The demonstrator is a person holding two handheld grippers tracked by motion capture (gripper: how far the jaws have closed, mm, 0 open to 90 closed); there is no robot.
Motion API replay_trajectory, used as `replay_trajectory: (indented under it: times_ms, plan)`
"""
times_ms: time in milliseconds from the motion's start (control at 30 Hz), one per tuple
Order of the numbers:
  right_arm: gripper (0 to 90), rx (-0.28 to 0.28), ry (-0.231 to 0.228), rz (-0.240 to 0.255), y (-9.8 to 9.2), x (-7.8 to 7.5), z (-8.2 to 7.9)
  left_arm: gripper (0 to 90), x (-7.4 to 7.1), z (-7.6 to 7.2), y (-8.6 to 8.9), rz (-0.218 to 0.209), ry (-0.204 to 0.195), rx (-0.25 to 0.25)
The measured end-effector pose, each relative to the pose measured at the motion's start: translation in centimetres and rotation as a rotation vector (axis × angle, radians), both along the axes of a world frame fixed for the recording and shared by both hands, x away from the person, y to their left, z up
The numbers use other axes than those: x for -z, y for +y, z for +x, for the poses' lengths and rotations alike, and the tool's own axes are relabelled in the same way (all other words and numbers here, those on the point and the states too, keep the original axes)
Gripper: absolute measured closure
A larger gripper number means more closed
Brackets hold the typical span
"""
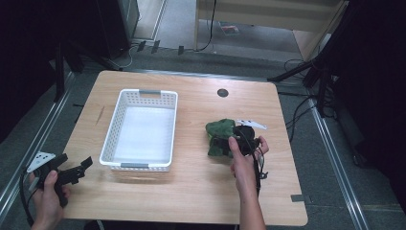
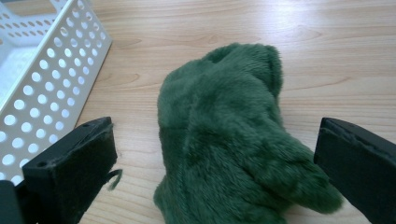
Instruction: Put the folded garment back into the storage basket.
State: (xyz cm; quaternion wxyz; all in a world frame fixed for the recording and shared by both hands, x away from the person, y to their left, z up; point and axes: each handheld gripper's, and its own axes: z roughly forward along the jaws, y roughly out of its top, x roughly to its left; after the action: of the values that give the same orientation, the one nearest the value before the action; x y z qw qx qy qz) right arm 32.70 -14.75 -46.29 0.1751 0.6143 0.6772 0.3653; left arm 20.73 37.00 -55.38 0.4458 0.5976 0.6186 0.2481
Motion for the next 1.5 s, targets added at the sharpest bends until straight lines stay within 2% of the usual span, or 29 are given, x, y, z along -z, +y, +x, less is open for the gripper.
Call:
replay_trajectory:
  times_ms: [633,1000,1500]
  plan:
    - [0.0,-0.016,0.072,-0.040,1.3,1.3,2.8,0.0,0.0,0.0,0.0,-0.005,0.004,-0.001]
    - [0.0,-0.021,0.113,-0.066,1.8,2.5,4.2,0.0,0.0,0.1,0.1,-0.008,0.005,0.000]
    - [0.0,-0.012,0.186,-0.135,2.2,5.0,5.5,0.0,0.0,0.1,0.1,-0.008,0.008,0.004]
